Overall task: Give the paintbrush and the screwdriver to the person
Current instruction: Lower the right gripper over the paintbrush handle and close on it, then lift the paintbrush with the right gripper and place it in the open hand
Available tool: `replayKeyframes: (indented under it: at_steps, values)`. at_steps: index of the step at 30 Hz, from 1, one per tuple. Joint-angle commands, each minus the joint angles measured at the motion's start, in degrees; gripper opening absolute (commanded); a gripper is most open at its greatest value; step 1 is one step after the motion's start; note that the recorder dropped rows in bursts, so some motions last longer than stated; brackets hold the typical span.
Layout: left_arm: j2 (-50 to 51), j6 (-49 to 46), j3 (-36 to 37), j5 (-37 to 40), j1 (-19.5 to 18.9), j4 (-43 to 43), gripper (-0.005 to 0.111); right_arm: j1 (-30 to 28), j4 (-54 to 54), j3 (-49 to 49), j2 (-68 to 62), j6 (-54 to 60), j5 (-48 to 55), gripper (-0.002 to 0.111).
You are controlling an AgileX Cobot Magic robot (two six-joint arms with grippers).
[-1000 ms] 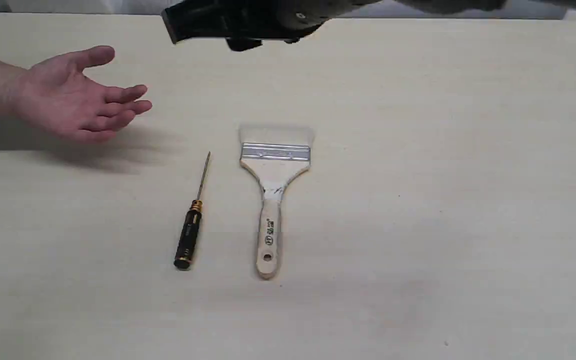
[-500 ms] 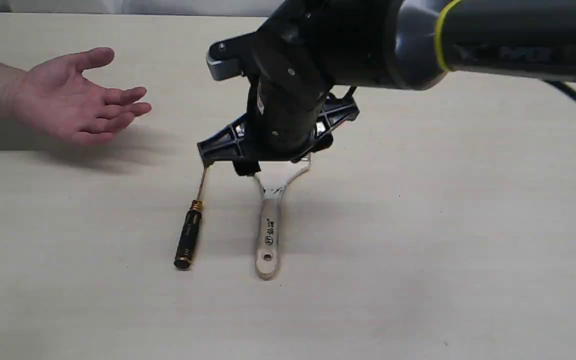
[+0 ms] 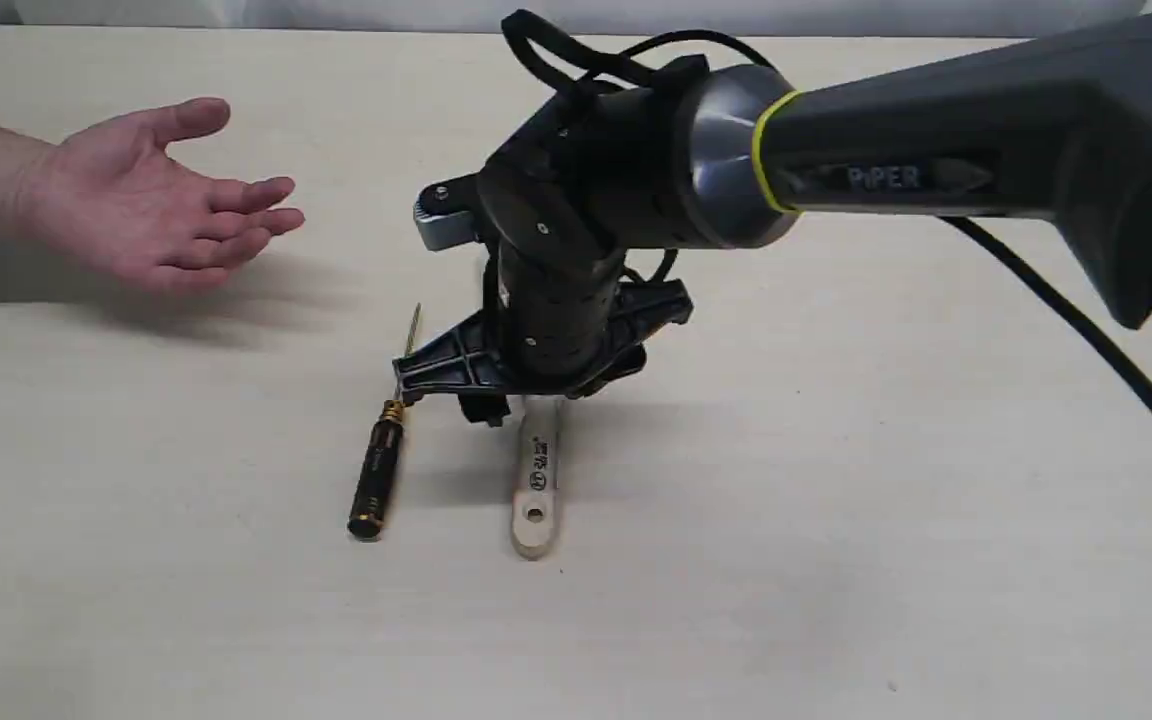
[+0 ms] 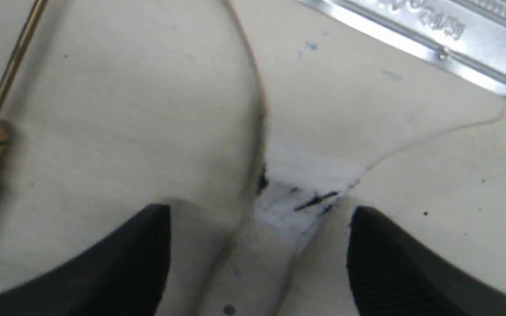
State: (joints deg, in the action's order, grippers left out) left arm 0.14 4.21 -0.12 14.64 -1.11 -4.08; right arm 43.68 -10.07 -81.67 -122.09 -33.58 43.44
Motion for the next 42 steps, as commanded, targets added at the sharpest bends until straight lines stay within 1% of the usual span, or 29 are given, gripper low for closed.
replayKeyframes:
  at_steps: [1,5,12,14,16,19,21,22,24,26,33,42]
  values:
    - [-0.1,0.1,0.1,-0.3,0.5,0.3,0.0,-0.5,1.1,-0.2,-0.8,-0.3,-0.4,0.061]
    - [-0.1,0.1,0.1,-0.3,0.5,0.3,0.0,-0.6,1.5,-0.2,-1.9,-0.3,-0.4,0.061]
    - [-0.1,0.1,0.1,-0.3,0.5,0.3,0.0,-3.1,2.3,-0.2,-3.4,-1.4,-3.1,0.061]
    - [-0.1,0.1,0.1,-0.3,0.5,0.3,0.0,-3.9,2.3,-0.2,-3.4,-1.7,-3.5,0.058]
    - [-0.1,0.1,0.1,-0.3,0.5,0.3,0.0,-4.8,2.3,-0.2,-3.4,-1.8,-3.5,0.051]
    - [-0.1,0.1,0.1,-0.3,0.5,0.3,0.0,-5.7,3.4,-0.2,-3.4,-1.8,-2.4,0.034]
    - [-0.1,0.1,0.1,-0.3,0.5,0.3,0.0,-5.9,3.3,-0.2,-3.4,-1.0,-1.7,0.026]
    - [-0.1,0.1,0.1,-0.3,0.5,0.3,0.0,-5.9,3.2,-0.2,-3.4,0.3,-1.4,0.02]
    - [-0.1,0.1,0.1,-0.5,0.5,0.1,0.0,-5.9,3.2,-0.2,-3.4,2.0,-1.3,0.013]
    - [-0.1,0.1,0.1,-0.4,0.5,0.0,0.0,-5.9,3.2,-0.2,-3.4,5.1,-1.2,0.004]
    - [-0.1,0.1,0.1,-0.4,0.5,0.0,0.0,-5.6,3.4,-0.2,-1.5,10.1,-1.1,0.004]
    - [-0.1,0.1,0.1,-0.4,0.5,0.0,0.0,-5.6,3.8,-0.2,11.2,12.6,1.9,0.004]
